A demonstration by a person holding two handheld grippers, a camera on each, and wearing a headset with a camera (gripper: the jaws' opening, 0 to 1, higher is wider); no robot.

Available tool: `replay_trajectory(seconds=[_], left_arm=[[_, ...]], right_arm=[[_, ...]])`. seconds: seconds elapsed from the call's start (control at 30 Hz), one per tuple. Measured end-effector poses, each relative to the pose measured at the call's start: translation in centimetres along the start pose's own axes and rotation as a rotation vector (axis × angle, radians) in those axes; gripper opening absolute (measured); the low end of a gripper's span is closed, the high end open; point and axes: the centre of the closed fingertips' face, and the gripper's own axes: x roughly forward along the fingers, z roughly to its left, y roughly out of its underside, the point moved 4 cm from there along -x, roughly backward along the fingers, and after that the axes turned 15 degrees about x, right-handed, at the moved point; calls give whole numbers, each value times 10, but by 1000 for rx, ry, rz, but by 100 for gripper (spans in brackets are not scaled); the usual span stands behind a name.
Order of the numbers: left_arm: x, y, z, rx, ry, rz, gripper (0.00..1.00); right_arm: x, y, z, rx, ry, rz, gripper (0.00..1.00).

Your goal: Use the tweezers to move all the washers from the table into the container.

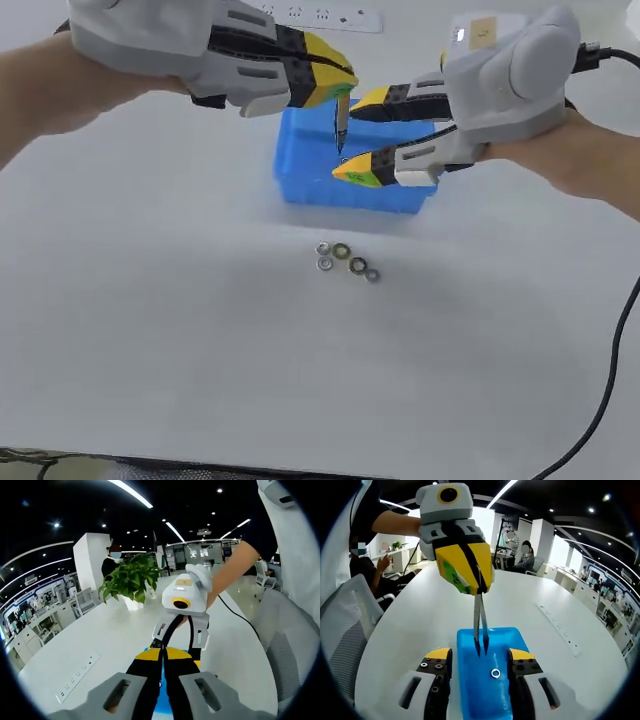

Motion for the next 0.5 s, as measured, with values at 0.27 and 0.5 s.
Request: replay_trajectory(seconds=[0.27,0.5], left_arm=[[-10,-22,-14,15,-12,8,4],[-16,-33,-36,-1,-30,11,4]], right_arm=[[-22,9,19,12,12,1,64],[-37,19,44,40,27,-39,74]])
